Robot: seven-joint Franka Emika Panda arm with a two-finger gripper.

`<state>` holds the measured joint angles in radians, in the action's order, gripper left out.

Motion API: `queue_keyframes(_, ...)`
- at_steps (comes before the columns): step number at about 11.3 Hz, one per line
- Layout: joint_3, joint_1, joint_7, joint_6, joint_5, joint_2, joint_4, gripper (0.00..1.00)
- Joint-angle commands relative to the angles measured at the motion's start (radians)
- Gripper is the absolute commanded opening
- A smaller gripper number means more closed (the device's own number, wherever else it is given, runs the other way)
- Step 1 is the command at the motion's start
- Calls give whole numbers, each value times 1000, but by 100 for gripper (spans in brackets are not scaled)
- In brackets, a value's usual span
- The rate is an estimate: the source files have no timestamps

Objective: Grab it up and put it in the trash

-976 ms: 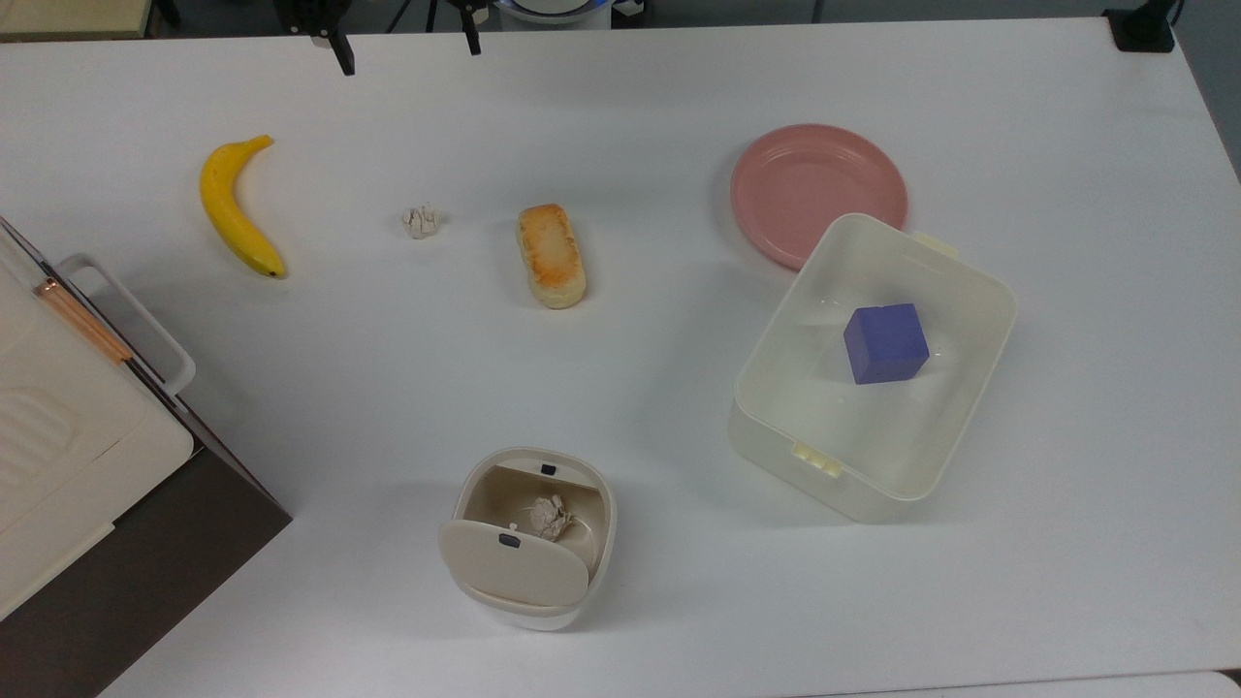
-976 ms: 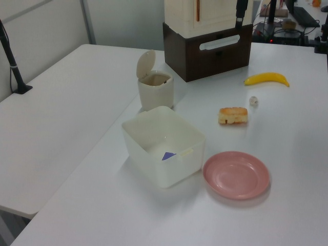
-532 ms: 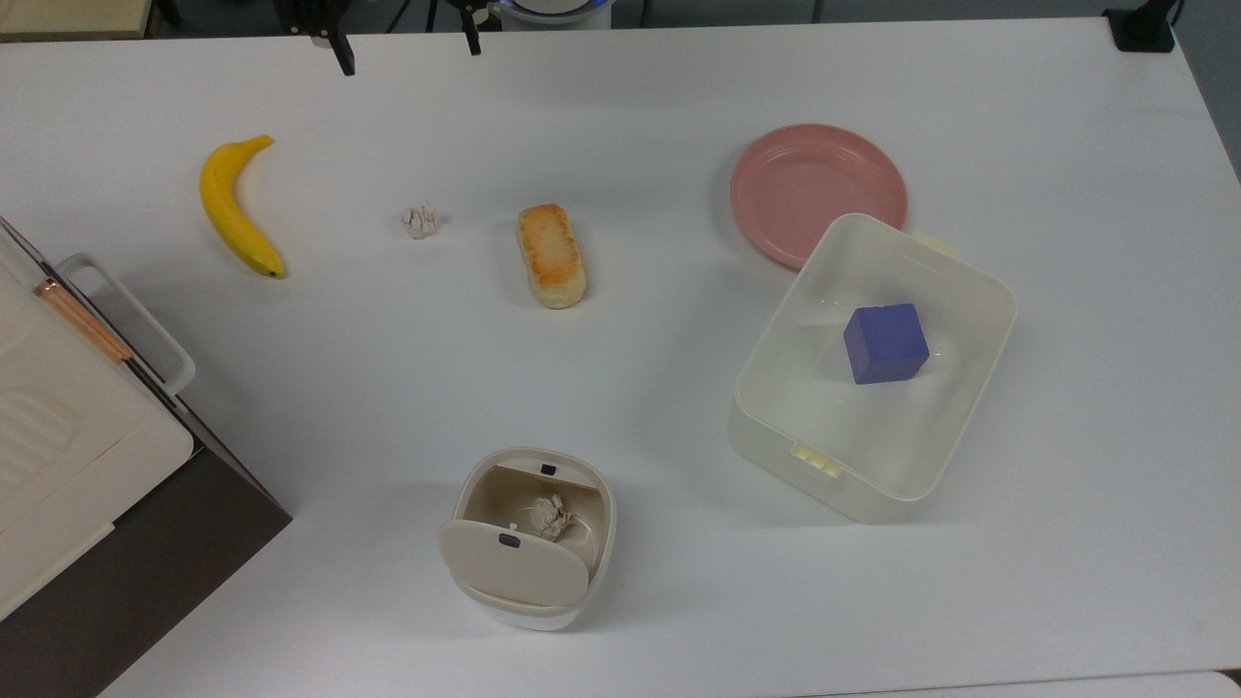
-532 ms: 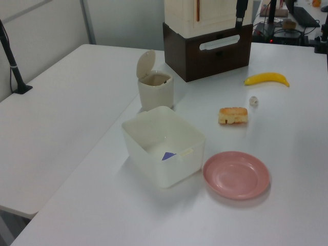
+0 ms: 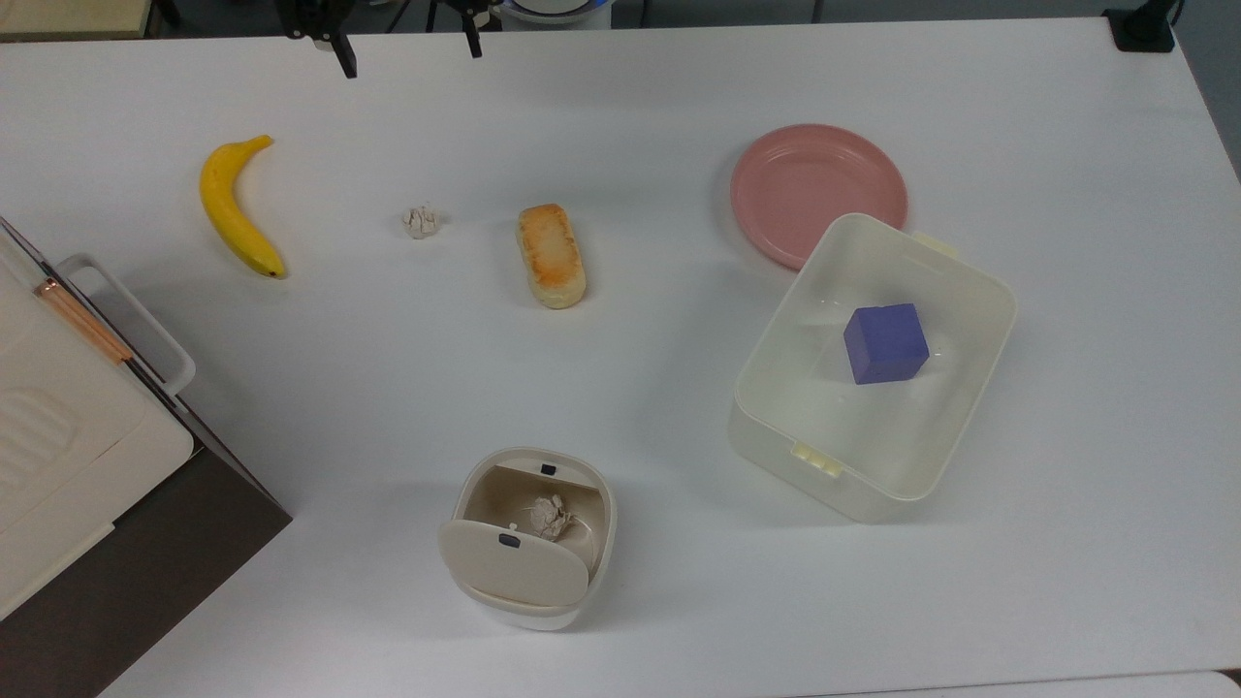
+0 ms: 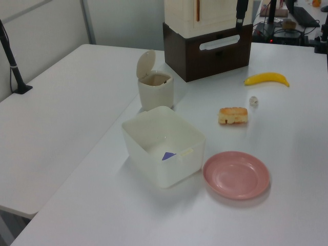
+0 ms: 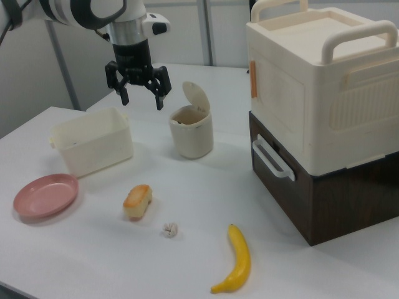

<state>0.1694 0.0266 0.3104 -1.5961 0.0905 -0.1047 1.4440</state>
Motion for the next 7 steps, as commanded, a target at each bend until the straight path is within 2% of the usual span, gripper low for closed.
queue_keyframes(1, 5, 6, 10, -12, -14, 34, 68, 100)
queue_keyframes(7, 5, 9, 21, -120, -44, 82, 220, 100)
